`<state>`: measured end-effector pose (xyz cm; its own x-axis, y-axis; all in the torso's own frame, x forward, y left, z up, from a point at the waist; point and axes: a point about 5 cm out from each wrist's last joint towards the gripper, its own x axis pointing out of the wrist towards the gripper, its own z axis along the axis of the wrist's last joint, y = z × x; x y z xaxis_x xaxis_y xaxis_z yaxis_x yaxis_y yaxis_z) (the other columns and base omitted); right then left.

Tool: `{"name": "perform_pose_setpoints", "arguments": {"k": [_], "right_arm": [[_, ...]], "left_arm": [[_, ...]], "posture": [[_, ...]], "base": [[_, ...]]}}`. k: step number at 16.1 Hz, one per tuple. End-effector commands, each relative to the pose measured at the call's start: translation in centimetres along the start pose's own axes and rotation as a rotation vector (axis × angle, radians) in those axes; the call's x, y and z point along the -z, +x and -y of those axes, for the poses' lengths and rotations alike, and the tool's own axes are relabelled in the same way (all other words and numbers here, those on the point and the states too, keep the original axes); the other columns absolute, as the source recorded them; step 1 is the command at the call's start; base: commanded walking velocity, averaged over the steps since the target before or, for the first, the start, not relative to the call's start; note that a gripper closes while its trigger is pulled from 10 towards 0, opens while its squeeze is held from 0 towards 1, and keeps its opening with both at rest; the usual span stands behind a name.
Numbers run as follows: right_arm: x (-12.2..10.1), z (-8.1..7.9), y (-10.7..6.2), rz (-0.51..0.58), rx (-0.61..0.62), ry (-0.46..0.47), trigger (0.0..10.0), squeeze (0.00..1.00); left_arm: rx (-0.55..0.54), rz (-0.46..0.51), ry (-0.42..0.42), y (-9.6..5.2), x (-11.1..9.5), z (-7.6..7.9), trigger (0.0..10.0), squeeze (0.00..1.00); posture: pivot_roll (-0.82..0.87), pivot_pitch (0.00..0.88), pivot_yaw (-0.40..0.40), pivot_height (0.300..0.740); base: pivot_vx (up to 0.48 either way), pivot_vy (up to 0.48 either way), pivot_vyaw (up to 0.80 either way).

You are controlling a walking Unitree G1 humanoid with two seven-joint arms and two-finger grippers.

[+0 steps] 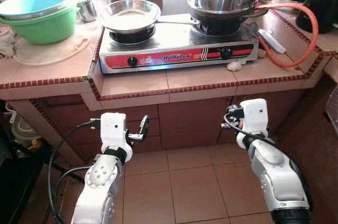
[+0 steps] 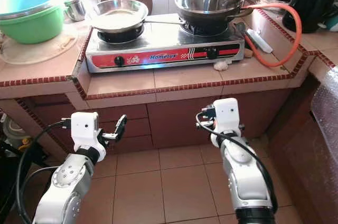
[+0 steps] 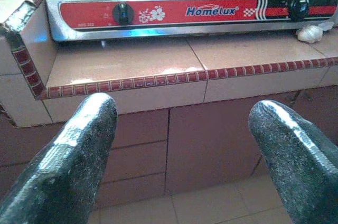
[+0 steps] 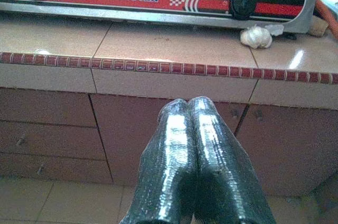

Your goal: Kitchen organization

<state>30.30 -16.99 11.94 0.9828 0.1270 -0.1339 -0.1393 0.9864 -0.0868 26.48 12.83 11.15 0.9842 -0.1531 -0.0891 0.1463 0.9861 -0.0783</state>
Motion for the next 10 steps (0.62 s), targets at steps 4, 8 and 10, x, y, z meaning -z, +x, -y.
{"name": "perform_pose_setpoints", "arguments": {"k": [4,8,10], "right_arm": [[0.0,-1.2,0.4,0.024,-0.032,-0.004,10.0,0.00],[-0.3,-1.3,0.7,0.047,-0.050,-0.017,10.0,0.00],[-0.6,-1.3,0.9,0.058,-0.058,-0.030,10.0,0.00]], "left_arm": [[-0.011,-0.007,-0.013,-0.3,0.9,-0.5,10.0,0.00],[-0.013,0.014,-0.008,0.4,0.5,-0.2,10.0,0.00],[-0.031,0.026,-0.015,0.9,0.4,-0.3,10.0,0.00]], "posture": [[-0.16,0.028,0.080,0.740],[-0.17,0.024,0.068,0.740],[-0.17,0.018,0.057,0.740]], "base": [[0.000,0.000,-0.76],[0.000,0.000,-0.17],[0.000,0.000,0.00]]}}
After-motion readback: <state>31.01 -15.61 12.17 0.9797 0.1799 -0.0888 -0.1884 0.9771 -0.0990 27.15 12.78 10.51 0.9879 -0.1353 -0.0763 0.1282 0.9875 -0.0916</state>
